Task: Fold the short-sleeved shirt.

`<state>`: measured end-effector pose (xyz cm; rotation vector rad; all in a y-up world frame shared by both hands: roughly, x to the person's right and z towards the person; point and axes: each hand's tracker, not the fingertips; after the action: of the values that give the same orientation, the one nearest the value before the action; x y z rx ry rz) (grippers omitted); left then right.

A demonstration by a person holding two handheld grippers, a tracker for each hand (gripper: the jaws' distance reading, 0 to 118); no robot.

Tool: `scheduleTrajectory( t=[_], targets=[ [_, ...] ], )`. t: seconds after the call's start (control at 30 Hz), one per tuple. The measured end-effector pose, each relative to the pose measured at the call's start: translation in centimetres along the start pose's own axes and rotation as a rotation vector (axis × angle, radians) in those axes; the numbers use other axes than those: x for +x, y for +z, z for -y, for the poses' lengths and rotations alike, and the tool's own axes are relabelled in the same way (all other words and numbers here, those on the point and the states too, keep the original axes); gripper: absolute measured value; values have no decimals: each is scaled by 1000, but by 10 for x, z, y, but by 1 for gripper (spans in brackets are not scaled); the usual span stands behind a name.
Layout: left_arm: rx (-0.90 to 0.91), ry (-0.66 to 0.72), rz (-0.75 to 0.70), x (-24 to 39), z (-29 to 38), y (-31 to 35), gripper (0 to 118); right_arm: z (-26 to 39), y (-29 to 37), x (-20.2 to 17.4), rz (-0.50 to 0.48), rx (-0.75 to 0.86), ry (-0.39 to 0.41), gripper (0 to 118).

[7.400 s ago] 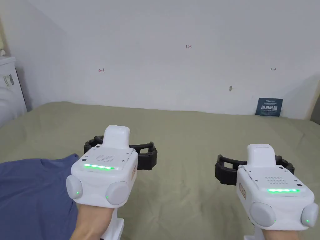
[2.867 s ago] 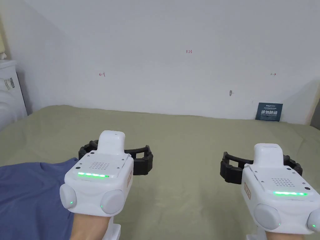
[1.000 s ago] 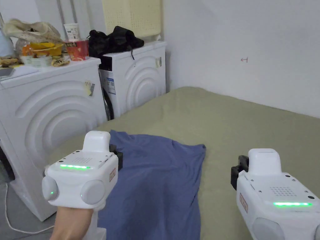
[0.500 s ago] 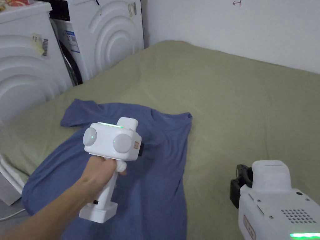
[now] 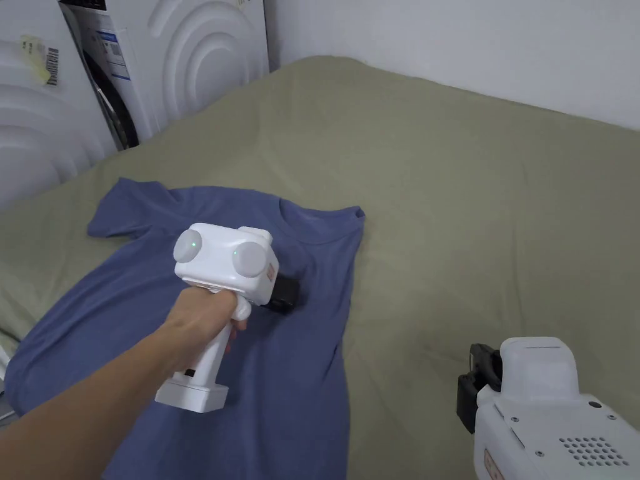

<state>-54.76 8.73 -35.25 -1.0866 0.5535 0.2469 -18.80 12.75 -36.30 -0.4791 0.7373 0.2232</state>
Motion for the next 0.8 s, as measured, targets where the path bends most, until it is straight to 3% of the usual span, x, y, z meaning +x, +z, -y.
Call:
scheduleTrajectory(
  t=[0.03, 0.07, 0.13, 0.2, 0.37, 0.43, 0.63, 0.8],
  targets=[
    [27, -11, -6, 2, 2, 7, 61, 0, 2, 4, 7, -2, -2, 1],
    [53, -6, -14, 2, -2, 10, 0, 0, 6, 9, 13, -6, -8, 1],
    [104, -18, -113, 6, 2, 18, 0, 1, 18, 19, 29, 0, -30, 1],
    [57, -21, -55, 4, 5, 21, 0, 1, 33, 30, 52, 5, -33, 1],
    [155, 57, 21, 10, -1, 82, 0, 0, 77, 65, 123, 30, -45, 1],
    [198, 11, 44, 25, -2, 112, 0, -1, 99, 81, 156, 49, -66, 1],
    [340, -143, 165, 109, -10, 202, 0, 0, 173, 124, 263, 116, -113, 1],
    [437, -304, 336, 218, -8, 273, 0, 13, 224, 157, 365, 139, -147, 1]
  ],
)
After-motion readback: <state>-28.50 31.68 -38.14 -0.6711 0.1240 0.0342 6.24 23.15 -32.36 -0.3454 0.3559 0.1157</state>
